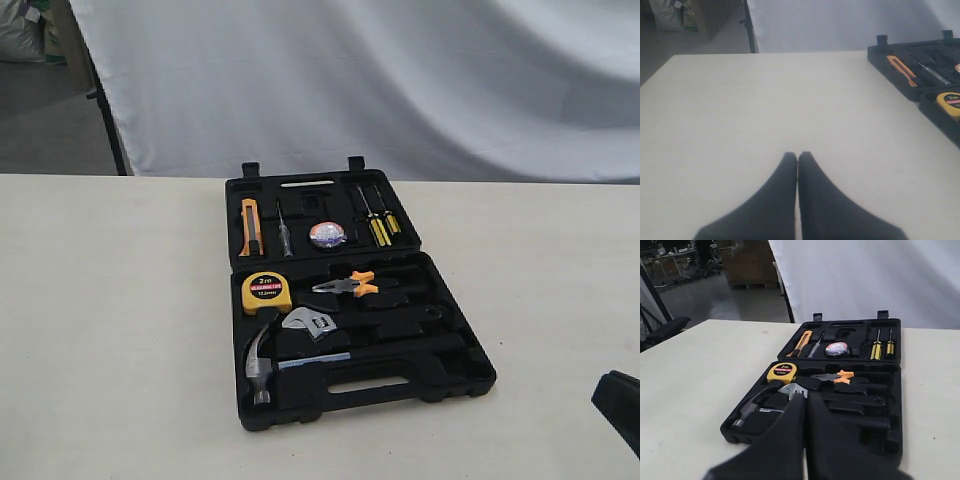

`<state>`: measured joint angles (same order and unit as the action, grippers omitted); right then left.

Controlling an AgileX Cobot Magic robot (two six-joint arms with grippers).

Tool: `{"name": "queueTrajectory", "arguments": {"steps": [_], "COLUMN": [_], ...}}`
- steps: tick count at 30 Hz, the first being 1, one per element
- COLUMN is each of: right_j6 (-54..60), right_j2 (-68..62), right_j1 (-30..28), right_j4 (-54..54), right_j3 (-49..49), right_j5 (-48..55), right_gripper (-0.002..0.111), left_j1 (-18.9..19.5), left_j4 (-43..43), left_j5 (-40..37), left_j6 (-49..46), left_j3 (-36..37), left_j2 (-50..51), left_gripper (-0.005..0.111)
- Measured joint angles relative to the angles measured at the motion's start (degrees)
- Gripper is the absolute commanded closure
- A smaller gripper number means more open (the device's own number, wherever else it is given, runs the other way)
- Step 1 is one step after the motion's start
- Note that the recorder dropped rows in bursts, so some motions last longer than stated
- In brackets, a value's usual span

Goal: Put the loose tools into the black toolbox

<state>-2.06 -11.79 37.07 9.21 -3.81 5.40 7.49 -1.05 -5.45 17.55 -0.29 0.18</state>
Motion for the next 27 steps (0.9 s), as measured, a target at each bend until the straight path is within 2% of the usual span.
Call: {"name": "queueTrajectory", "arguments": {"steps": [27], "right_j6": [0.68], "right_j2": [0.00], "right_j1": [0.00], "right_j4": [0.00], "right_j3": [0.00], "right_j5": [0.00], "right_gripper": [0.109], "left_j1": [0.00], "left_j4": [0.00], "left_j5": [0.00], "left_j6": [0.00], "left_j3": [0.00], "left_j2": [0.00], "left_gripper": [0.106]}}
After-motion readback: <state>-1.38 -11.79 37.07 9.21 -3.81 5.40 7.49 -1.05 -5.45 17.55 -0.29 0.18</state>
